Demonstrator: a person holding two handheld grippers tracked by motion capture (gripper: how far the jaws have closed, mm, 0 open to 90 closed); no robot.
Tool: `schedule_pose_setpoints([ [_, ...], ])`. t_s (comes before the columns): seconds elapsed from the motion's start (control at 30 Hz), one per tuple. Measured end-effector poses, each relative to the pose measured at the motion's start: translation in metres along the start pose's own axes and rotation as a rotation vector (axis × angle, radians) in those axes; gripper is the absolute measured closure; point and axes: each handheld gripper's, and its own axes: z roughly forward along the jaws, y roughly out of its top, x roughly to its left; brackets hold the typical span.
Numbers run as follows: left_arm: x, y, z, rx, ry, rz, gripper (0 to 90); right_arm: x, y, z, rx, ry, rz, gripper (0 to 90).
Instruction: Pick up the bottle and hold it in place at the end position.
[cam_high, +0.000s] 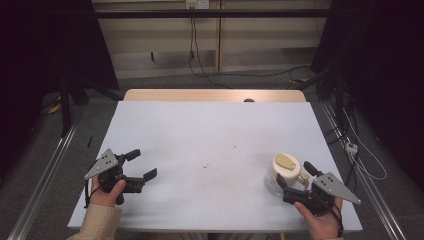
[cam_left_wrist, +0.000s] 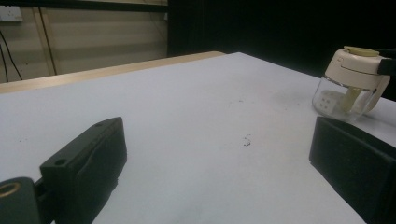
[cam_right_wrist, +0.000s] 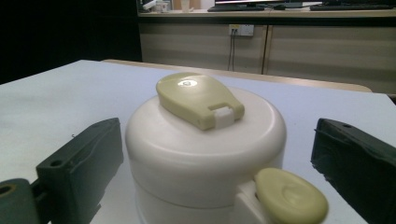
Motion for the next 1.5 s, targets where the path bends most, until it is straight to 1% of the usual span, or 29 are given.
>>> schedule_pose_setpoints([
  [0.03, 0.000, 0.000, 0.000, 0.003, -0.001, 0.002, 3.7, -0.001, 0.001, -0.001, 0.004, 0.005, 0.006, 1.8],
  [0.33, 0.000, 0.000, 0.000, 0.004, 0.002, 0.002, 3.9, -0.002, 0.004, 0.002, 0.021, 0.022, -0.003, 1.7],
  [0.43, 0.000, 0.000, 0.000, 0.005, 0.003, 0.007, 4.0, -0.002, 0.006, 0.004, 0.041, 0.036, 0.002, 1.7],
  [0.6, 0.000, 0.000, 0.001, 0.009, -0.001, 0.009, 4.0, -0.004, 0.007, 0.008, 0.071, 0.041, -0.013, 2.0],
  [0.67, -0.001, -0.001, 0.002, 0.011, -0.001, 0.004, 4.0, -0.004, 0.007, 0.009, 0.072, 0.051, 0.000, 2.1],
  [0.73, 0.000, -0.001, 0.003, 0.012, -0.004, 0.008, 4.1, -0.004, 0.008, 0.010, 0.078, 0.067, 0.006, 2.5],
  [0.77, 0.000, -0.001, 0.003, 0.014, -0.004, 0.014, 4.1, -0.004, 0.008, 0.010, 0.078, 0.067, 0.006, 2.5],
  [0.8, 0.000, -0.001, 0.003, 0.013, -0.004, 0.008, 4.2, -0.004, 0.008, 0.011, 0.077, 0.074, 0.003, 2.9],
  [0.87, 0.000, -0.001, 0.002, 0.013, -0.001, 0.007, 4.2, -0.004, 0.008, 0.015, 0.090, 0.086, -0.003, 3.4],
  [1.0, 0.001, -0.001, 0.002, 0.013, -0.002, 0.013, 4.2, -0.004, 0.008, 0.018, 0.109, 0.092, -0.006, 3.6],
  [1.07, 0.000, -0.002, 0.002, 0.015, -0.001, 0.006, 4.4, -0.004, 0.008, 0.021, 0.119, 0.103, -0.004, 4.5],
  [1.2, 0.001, -0.002, 0.002, 0.017, 0.002, 0.000, 4.4, -0.004, 0.008, 0.023, 0.128, 0.102, -0.013, 4.8],
  [1.23, 0.001, -0.002, 0.002, 0.017, 0.003, 0.000, 4.5, -0.005, 0.008, 0.023, 0.136, 0.097, -0.019, 7.0],
  [1.5, 0.001, -0.003, 0.003, 0.022, 0.001, 0.003, 4.7, -0.007, 0.007, 0.025, 0.156, 0.110, -0.031, 8.0],
])
